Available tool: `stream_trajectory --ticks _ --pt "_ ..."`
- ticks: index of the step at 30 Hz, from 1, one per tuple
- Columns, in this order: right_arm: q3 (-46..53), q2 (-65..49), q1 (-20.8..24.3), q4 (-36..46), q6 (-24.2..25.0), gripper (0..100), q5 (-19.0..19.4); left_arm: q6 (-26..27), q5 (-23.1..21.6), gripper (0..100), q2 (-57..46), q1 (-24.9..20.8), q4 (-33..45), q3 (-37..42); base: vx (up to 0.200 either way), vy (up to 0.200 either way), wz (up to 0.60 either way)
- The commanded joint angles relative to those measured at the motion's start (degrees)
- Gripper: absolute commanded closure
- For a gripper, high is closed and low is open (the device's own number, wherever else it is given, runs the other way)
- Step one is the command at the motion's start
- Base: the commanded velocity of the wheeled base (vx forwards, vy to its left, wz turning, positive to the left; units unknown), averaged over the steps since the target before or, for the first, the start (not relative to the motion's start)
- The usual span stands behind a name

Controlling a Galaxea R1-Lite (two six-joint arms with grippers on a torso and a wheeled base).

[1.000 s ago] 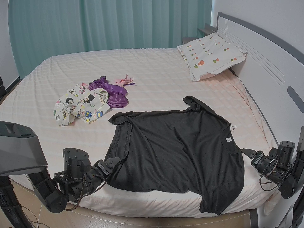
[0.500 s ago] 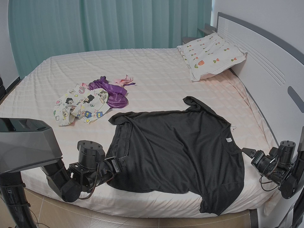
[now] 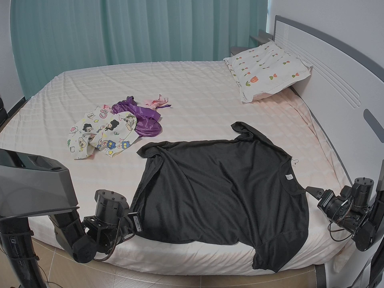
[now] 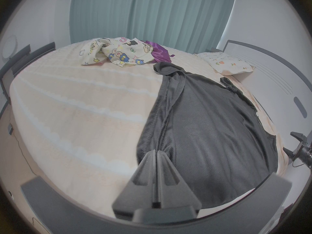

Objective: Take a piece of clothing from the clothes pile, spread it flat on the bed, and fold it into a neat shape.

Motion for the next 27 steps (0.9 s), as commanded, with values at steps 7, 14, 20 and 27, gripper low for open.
stream_trajectory --ticks 7,14,20,27 --pt "1.3 0.0 0.0 -0.6 -0.9 0 0.0 -0.2 1.1 100 -5.6 0.5 -0.3 10.4 0.0 0.0 0.0" --pt "1.6 1.5 -2.6 0.6 -5.7 0 0.2 -1.5 3.1 100 -6.0 1.5 -0.7 15.2 0.0 0.0 0.0" --pt "1.6 4.5 -3.2 6.3 -9.8 0 1.2 -3.4 3.7 100 -6.1 3.6 -2.3 15.1 0.0 0.0 0.0" --pt "1.6 5.5 -3.0 6.6 -10.8 0 6.5 -5.9 3.6 100 -7.1 3.6 -2.6 16.3 0.0 0.0 0.0"
